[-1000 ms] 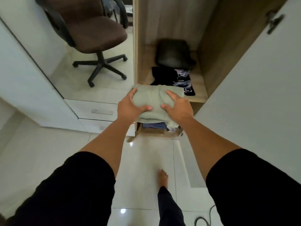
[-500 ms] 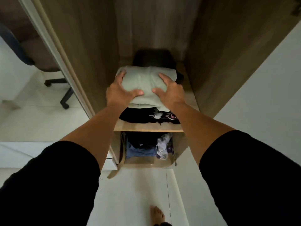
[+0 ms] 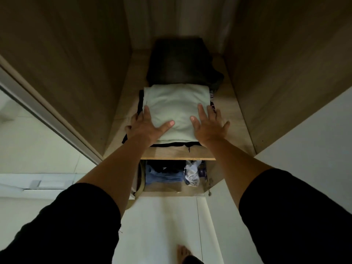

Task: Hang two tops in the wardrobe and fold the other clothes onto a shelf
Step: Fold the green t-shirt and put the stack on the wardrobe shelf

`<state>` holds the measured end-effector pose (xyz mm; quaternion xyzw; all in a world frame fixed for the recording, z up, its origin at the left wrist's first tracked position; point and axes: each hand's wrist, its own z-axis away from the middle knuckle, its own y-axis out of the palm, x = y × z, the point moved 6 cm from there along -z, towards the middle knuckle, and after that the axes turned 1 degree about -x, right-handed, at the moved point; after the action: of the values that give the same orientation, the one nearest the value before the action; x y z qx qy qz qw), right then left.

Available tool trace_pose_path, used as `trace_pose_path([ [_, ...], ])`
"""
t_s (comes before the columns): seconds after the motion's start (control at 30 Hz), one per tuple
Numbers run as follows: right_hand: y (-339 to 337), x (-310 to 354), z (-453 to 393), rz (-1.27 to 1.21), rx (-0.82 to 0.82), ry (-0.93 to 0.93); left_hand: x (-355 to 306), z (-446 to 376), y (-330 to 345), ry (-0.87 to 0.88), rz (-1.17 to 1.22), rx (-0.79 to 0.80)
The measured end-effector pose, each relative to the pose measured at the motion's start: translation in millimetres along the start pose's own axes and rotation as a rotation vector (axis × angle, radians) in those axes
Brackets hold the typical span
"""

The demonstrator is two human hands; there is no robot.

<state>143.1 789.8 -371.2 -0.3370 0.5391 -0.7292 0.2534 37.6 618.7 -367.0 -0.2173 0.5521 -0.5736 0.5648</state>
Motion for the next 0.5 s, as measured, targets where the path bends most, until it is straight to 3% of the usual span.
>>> trace_pose_path([
  [0.2, -24.3, 3.7, 21.3, -0.002, 0.038, 0.040, 9.6, 24.1, -16.0, -0.096, 0.097, 0.001],
  [0.5, -126.9, 24.8, 149.1, -0.016, -0.154, 0.032, -6.7, 139.8, -118.5, 0.175, -0.007, -0.164],
])
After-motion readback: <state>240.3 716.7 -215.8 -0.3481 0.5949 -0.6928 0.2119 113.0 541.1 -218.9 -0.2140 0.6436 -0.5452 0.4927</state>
